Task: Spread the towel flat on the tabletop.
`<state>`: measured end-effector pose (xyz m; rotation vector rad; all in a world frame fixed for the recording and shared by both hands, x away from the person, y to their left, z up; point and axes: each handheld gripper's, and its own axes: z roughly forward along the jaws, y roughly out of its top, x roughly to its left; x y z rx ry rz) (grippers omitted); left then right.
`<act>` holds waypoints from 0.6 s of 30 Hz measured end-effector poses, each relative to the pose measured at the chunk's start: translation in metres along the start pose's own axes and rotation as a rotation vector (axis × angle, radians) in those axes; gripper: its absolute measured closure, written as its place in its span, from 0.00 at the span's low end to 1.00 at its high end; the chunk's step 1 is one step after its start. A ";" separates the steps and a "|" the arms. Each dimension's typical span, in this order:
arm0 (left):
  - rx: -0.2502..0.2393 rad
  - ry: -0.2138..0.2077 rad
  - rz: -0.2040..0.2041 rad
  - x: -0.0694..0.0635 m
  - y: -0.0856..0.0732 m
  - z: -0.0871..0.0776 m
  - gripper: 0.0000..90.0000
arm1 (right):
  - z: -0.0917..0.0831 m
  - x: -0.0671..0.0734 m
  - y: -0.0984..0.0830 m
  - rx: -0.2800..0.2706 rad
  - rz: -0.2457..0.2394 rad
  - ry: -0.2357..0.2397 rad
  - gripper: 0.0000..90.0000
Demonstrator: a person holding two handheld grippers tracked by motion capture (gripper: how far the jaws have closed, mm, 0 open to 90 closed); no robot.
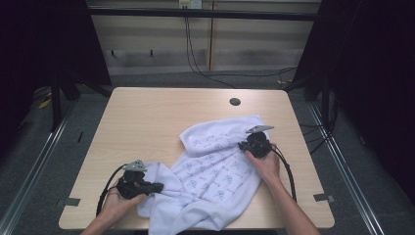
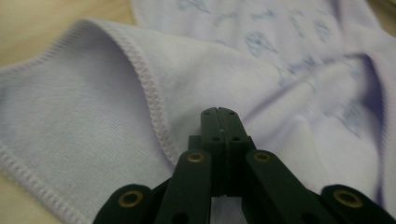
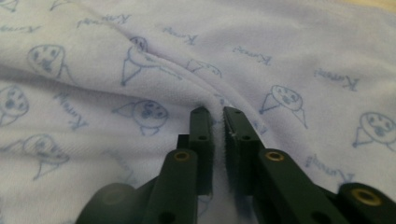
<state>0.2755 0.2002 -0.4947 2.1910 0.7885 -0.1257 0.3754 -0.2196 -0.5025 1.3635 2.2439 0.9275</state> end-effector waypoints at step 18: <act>-0.079 0.044 0.009 0.020 0.025 0.013 0.91 | -0.078 0.120 -0.033 -0.064 -0.194 0.496 0.67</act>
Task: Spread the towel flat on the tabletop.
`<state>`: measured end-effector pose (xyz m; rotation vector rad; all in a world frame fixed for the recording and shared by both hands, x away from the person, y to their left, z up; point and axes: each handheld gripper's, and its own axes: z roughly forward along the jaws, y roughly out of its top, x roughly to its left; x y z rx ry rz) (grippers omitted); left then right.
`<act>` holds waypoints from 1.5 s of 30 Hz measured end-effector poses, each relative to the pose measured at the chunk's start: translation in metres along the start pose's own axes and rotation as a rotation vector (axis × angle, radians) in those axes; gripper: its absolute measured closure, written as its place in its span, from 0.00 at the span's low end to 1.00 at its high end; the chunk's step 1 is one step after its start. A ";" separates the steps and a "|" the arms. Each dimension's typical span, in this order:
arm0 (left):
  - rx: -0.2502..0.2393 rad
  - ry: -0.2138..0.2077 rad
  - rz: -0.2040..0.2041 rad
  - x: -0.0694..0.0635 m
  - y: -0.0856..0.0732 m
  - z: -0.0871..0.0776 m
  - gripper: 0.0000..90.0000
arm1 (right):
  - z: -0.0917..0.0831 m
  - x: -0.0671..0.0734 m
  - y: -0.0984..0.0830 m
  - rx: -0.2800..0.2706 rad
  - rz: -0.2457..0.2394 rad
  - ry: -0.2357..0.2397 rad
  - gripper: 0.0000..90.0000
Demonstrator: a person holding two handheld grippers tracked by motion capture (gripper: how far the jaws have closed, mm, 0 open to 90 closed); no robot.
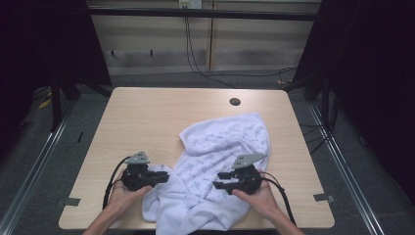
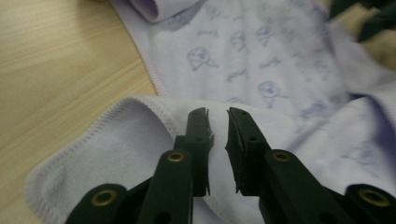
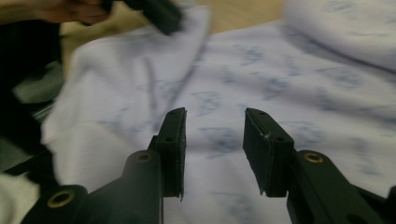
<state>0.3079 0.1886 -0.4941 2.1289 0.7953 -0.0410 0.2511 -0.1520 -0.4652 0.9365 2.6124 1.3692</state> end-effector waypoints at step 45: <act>0.075 0.033 -0.020 -0.020 -0.037 -0.028 0.97 | -0.021 -0.046 -0.004 -0.053 0.094 -0.153 0.73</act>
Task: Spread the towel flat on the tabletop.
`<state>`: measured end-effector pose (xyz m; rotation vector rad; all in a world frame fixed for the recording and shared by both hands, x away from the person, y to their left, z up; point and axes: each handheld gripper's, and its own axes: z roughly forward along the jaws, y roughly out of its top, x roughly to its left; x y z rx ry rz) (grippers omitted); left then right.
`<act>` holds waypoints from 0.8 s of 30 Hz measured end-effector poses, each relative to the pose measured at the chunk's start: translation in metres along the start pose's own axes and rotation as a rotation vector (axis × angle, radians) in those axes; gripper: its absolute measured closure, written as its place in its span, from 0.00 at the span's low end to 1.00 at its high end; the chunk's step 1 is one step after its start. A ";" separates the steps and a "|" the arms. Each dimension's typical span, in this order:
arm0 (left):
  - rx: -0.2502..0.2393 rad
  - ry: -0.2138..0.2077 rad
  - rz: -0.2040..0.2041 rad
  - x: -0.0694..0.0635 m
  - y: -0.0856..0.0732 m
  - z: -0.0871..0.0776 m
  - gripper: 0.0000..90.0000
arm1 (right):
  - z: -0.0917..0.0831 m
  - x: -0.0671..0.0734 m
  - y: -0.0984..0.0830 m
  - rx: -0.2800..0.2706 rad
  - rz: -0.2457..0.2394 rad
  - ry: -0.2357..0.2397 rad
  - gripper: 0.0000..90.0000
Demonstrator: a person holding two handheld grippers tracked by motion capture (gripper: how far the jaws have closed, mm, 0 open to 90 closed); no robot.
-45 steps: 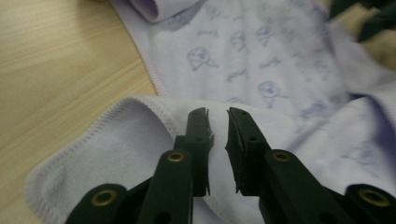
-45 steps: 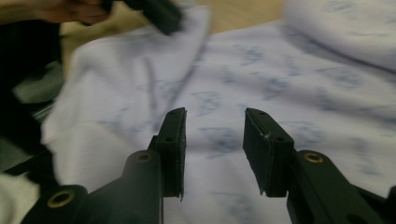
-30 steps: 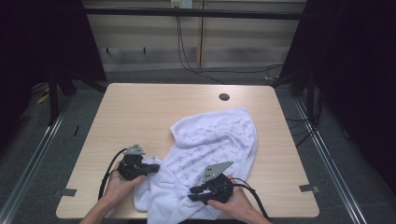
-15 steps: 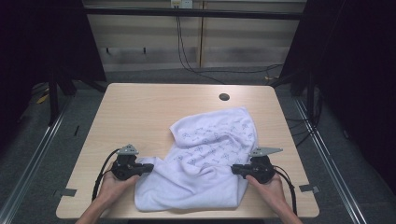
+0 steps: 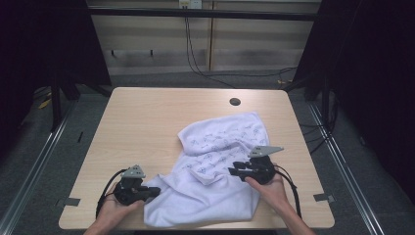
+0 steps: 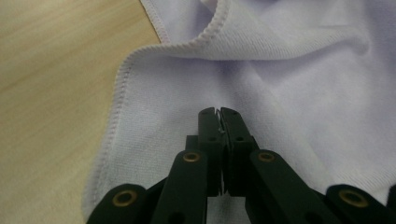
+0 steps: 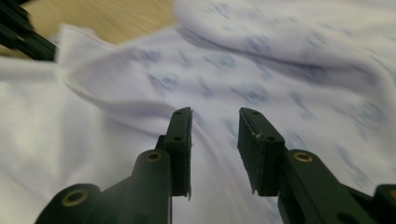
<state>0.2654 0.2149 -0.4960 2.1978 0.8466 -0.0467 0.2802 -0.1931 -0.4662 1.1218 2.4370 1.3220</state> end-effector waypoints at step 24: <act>-0.166 0.067 -0.189 0.056 -0.013 -0.037 0.71 | 0.046 0.046 0.006 0.064 -0.117 0.248 0.92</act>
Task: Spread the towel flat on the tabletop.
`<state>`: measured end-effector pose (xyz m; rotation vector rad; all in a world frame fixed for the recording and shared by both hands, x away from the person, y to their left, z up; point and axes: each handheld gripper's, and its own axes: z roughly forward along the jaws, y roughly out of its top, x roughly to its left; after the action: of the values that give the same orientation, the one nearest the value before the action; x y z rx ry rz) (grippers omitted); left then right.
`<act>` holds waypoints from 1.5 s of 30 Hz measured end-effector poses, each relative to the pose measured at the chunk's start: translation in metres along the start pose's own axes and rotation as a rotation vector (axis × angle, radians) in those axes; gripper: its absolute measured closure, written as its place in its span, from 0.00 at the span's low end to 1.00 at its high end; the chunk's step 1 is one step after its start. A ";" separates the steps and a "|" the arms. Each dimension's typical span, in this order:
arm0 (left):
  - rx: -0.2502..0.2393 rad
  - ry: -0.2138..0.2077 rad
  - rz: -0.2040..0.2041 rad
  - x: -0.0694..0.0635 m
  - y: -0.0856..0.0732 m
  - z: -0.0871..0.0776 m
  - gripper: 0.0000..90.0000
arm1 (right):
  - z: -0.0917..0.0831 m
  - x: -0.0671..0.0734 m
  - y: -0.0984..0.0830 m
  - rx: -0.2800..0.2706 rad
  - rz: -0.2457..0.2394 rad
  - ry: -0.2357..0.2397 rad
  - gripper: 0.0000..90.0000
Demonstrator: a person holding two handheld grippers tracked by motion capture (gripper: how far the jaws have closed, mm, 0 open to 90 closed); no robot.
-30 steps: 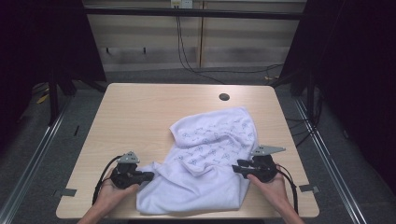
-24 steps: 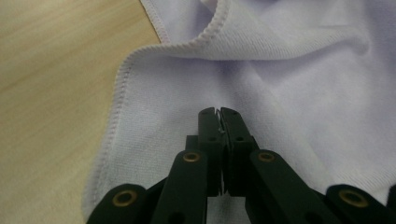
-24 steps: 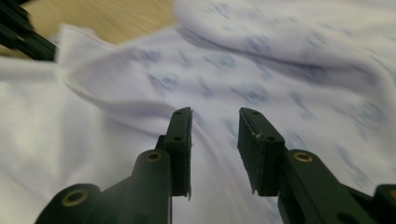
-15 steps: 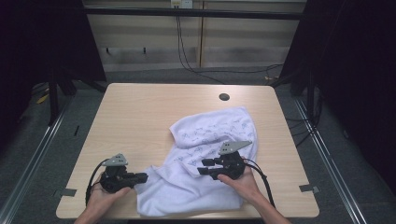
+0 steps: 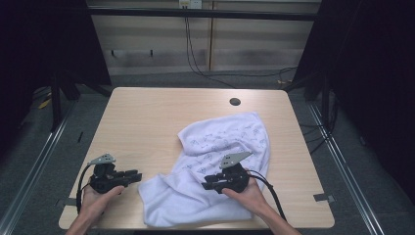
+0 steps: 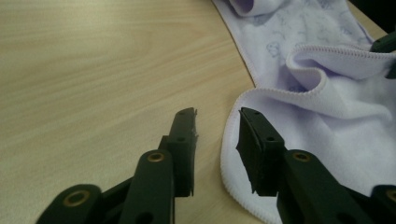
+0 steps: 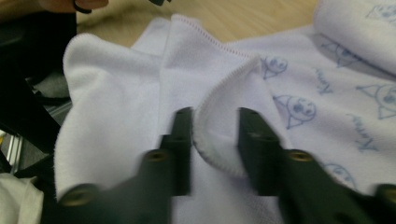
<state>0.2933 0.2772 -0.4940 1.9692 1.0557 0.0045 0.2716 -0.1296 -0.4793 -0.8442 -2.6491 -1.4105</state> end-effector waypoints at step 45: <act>-0.047 -0.137 0.207 -0.047 0.022 0.008 0.98 | -0.142 -0.033 -0.044 -0.222 0.193 -0.243 0.98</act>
<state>0.2816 0.2345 -0.4662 1.9978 0.7544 0.0072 0.2477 -0.2737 -0.4379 -1.3329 -2.5120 -1.6671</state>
